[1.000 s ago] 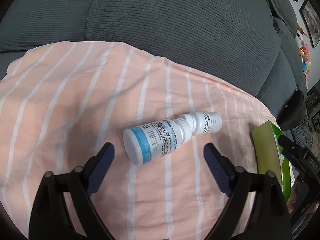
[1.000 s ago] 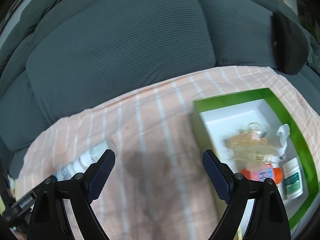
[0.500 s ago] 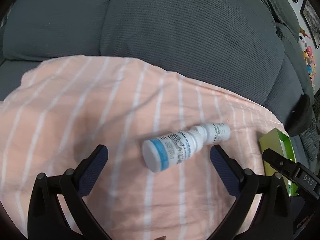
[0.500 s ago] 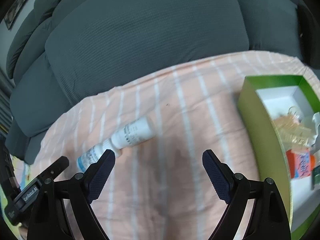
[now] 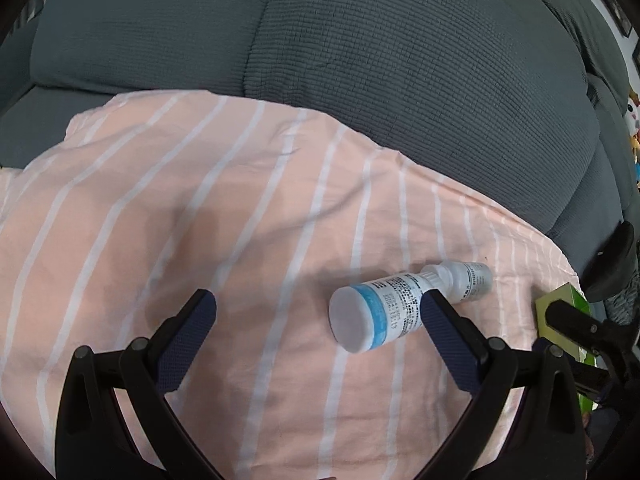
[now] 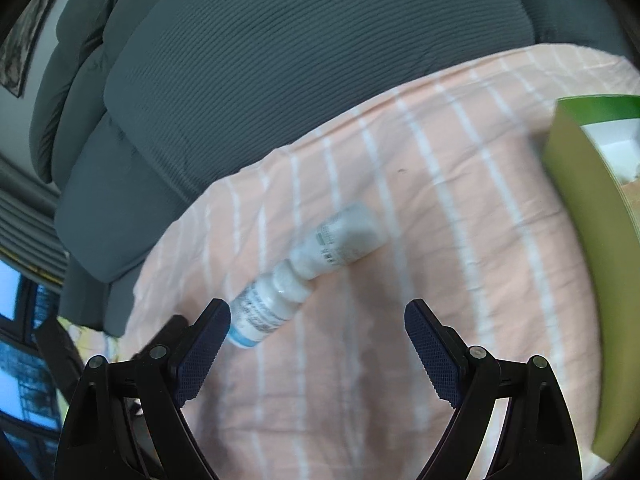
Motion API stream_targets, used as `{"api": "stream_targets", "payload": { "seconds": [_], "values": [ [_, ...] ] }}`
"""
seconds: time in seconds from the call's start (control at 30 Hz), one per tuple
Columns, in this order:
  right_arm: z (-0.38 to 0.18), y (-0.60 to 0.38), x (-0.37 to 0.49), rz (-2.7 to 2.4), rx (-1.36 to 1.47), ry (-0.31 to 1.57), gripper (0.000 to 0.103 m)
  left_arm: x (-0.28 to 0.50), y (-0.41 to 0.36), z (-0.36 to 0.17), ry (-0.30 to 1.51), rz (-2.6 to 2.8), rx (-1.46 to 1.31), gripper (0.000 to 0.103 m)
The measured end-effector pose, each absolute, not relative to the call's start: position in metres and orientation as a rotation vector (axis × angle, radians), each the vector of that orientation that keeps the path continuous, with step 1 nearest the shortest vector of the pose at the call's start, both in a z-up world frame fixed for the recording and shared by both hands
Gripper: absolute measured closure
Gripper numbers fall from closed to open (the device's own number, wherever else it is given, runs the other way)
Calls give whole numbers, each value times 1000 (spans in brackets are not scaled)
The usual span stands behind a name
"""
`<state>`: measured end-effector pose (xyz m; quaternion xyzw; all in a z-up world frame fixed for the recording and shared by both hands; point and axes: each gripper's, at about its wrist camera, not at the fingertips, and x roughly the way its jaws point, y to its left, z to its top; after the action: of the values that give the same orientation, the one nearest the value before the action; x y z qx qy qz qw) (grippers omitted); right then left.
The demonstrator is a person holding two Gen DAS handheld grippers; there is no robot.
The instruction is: Organize rigid objects
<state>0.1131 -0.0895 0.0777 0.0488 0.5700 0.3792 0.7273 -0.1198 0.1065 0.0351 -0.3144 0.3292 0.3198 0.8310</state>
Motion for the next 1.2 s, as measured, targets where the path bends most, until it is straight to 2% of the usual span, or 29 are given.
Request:
{"api": "stream_targets", "payload": {
  "seconds": [0.37, 0.87, 1.2],
  "values": [
    [64, -62, 147, 838, 79, 1303, 13, -107, 95, 25, 753, 641, -647, 2],
    [20, 18, 144, 726, -402, 1243, 13, -102, 89, 24, 780, 627, -626, 2],
    [-3, 22, 151, 704, -421, 1286, 13, -103, 85, 27, 770, 615, -621, 2]
  ]
}}
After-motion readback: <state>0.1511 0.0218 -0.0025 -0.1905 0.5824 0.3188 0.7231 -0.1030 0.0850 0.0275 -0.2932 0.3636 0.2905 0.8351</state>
